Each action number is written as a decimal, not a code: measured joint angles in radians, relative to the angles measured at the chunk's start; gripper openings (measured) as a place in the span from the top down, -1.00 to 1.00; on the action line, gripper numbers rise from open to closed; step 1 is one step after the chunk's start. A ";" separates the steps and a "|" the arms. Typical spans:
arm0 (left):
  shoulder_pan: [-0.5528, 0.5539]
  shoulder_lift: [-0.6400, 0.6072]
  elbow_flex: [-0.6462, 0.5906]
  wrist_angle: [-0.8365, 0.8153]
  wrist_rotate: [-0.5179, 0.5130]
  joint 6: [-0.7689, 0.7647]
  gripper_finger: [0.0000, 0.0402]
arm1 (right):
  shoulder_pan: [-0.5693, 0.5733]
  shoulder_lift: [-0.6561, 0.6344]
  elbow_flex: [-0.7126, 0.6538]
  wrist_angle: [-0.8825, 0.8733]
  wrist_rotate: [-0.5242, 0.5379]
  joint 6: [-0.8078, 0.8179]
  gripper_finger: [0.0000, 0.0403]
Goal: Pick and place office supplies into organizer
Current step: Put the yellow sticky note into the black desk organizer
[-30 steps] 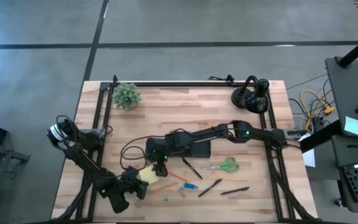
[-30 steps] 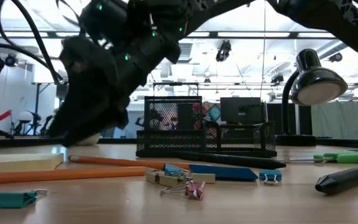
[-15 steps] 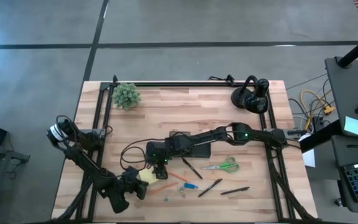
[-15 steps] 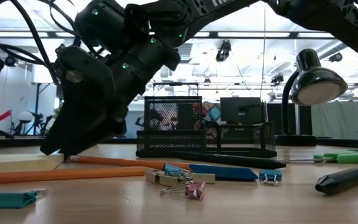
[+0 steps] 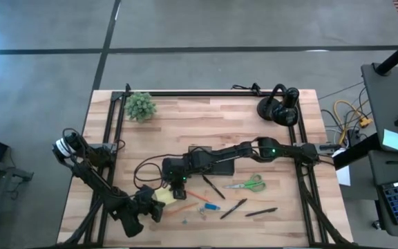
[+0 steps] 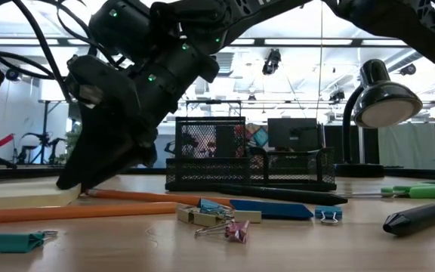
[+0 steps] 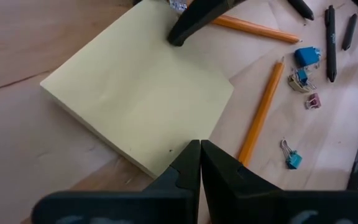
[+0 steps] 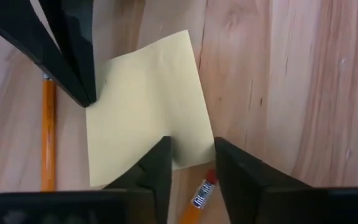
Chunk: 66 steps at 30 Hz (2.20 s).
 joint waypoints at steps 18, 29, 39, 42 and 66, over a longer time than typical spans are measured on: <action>0.003 -0.315 -0.003 -0.192 -0.114 0.259 1.00 | 0.015 -0.081 0.003 -0.073 0.034 0.019 0.96; -0.014 -0.465 0.007 -0.399 -0.075 0.264 1.00 | 0.029 -0.181 0.019 -0.194 0.199 0.003 0.96; -0.031 -0.494 0.067 -0.422 -0.084 0.265 1.00 | 0.041 -0.344 0.020 -0.488 0.353 0.023 0.96; -0.031 -0.479 0.073 -0.418 -0.086 0.265 1.00 | 0.050 -0.415 0.020 -0.578 0.365 0.073 0.96; -0.032 -0.320 0.085 -0.249 -0.086 0.257 1.00 | -0.140 -0.777 -0.420 -0.867 0.263 0.429 0.96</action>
